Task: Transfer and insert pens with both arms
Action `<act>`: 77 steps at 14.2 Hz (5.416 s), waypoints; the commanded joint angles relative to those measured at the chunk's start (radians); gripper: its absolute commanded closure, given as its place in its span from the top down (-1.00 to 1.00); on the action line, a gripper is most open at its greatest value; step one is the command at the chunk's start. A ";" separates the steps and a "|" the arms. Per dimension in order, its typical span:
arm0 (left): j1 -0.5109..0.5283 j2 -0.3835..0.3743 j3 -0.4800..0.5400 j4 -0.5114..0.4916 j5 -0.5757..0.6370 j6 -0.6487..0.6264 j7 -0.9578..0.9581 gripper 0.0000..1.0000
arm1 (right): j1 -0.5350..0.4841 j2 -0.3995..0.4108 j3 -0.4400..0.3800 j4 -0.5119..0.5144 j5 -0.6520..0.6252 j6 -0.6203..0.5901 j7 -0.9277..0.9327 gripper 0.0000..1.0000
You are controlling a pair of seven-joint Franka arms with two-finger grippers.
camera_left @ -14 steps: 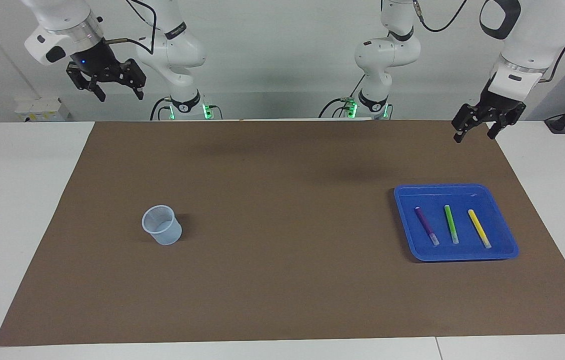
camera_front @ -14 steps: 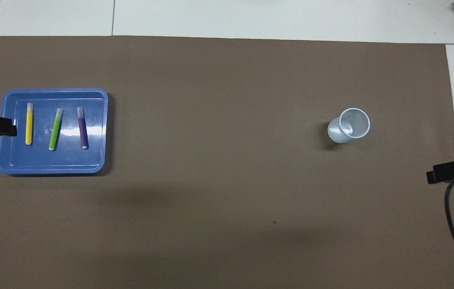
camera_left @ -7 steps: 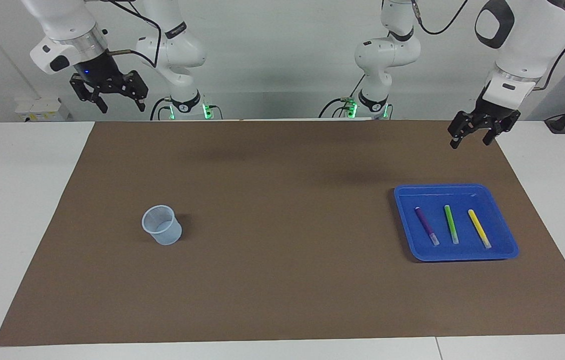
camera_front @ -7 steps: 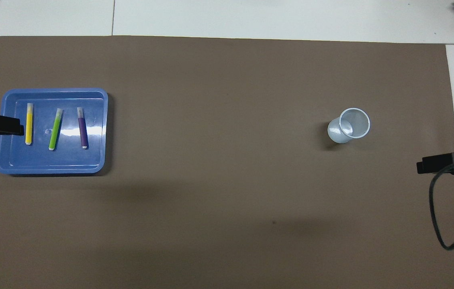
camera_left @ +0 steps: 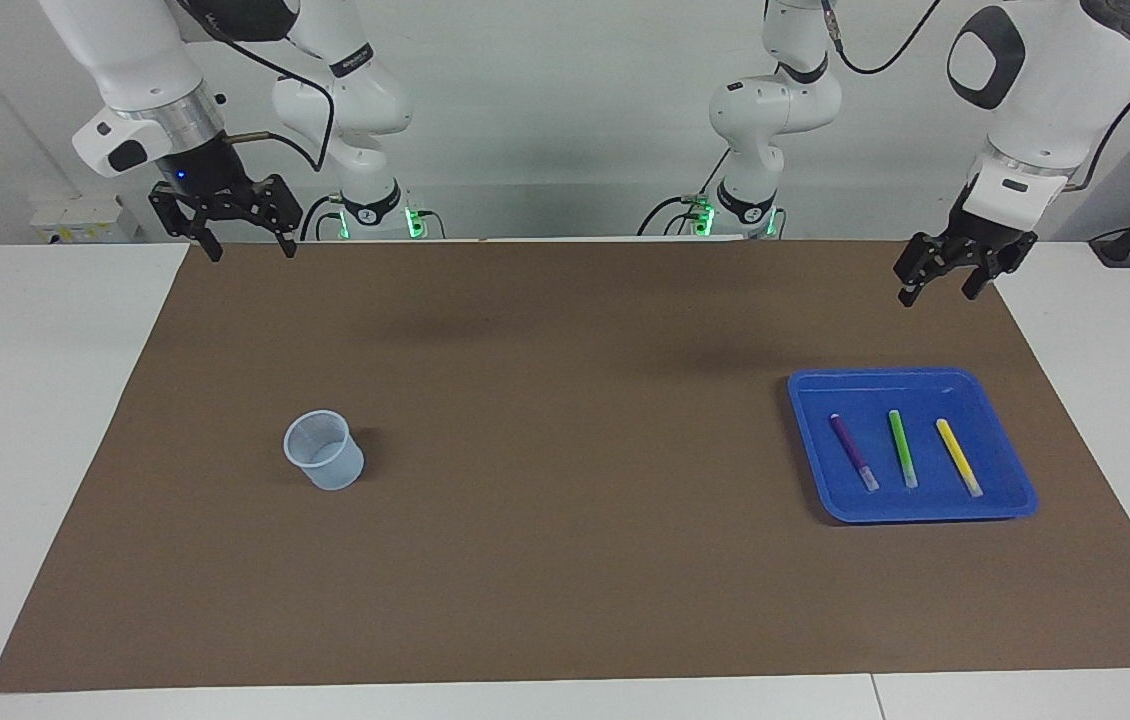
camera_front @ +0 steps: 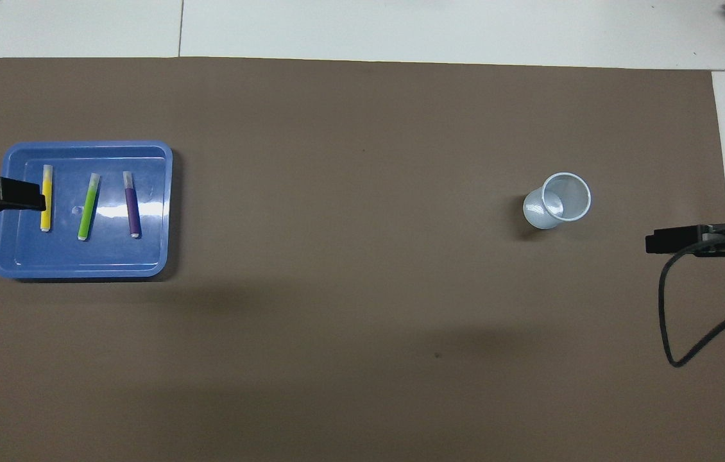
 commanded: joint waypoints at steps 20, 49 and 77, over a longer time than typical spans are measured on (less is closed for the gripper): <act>-0.052 0.389 0.001 0.168 -0.070 0.196 -0.003 0.90 | 0.101 0.104 0.007 -0.072 0.102 0.310 0.161 1.00; -0.035 0.409 0.007 -0.145 -0.075 0.480 -0.001 0.59 | 0.455 0.428 0.018 0.181 0.389 0.637 0.359 1.00; -0.034 0.351 0.007 -0.017 -0.075 0.180 0.023 -1.00 | 0.421 0.422 0.018 0.201 0.397 0.540 0.216 1.00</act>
